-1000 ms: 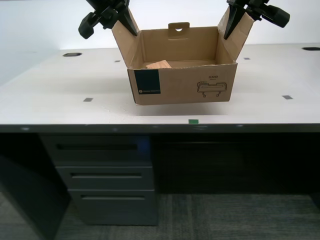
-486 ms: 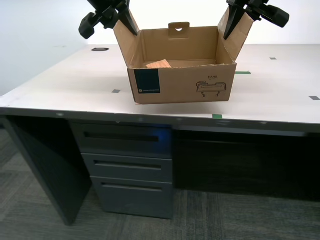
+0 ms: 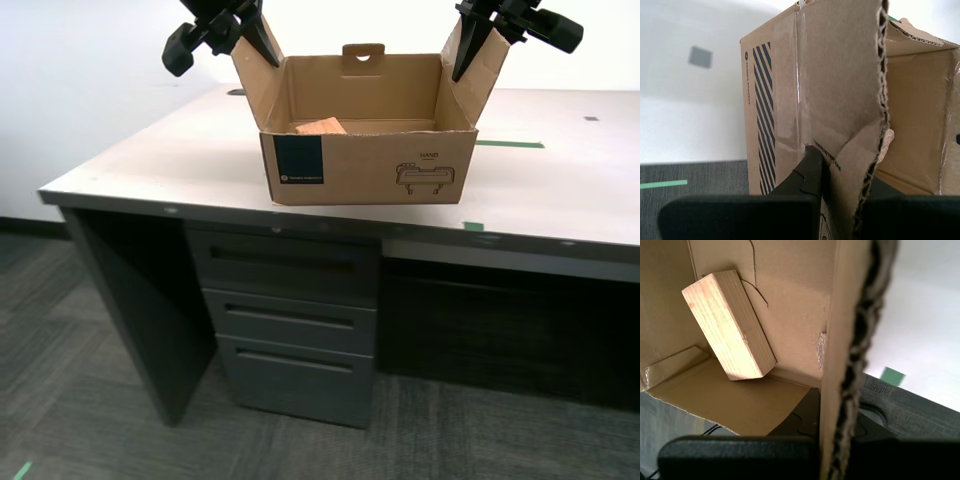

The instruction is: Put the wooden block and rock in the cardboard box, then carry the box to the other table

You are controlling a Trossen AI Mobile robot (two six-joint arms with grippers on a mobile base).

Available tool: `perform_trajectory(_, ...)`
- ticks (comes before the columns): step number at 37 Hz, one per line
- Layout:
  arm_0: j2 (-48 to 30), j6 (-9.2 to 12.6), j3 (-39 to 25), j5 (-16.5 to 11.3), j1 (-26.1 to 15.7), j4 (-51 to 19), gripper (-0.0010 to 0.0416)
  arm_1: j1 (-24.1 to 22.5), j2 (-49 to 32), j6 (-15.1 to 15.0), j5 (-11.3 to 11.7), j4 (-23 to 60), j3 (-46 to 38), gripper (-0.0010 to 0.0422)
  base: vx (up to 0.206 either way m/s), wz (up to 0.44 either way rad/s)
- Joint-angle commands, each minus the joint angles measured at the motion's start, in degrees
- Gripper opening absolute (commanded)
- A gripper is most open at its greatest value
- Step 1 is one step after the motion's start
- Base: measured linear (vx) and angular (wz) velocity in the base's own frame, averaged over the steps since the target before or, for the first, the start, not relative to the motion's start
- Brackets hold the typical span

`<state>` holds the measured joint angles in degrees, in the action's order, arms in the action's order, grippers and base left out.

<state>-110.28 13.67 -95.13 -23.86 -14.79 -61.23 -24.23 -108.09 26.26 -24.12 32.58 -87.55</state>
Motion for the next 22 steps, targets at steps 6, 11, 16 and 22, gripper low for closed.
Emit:
perform_trajectory(6, 0.1, -0.2, 0.0, -1.6, -0.2, 0.8, -0.0001, -0.2, 0.1, 0.3, -1.9, -0.6, -0.1, -0.0001, -0.065, 0.176)
perform_trajectory(11, 0.1, -0.2, 0.0, -1.6, -0.2, 0.7, -0.0001, -0.2, 0.1, 0.5, -1.9, -0.5, -0.1, -0.0001, -0.067, 0.173)
perform_trajectory(16, 0.1, -1.6, 0.0, -1.6, -0.2, -0.5, -0.0001, -0.2, 0.1, 1.2, -1.9, -0.2, -0.1, -0.0001, -0.067, 0.172)
perform_trajectory(22, 0.1, -1.9, 0.3, -1.5, -0.2, -1.7, -0.0001, -0.2, 0.1, 1.2, -1.8, 2.1, -0.1, -0.0001, -0.066, 0.179)
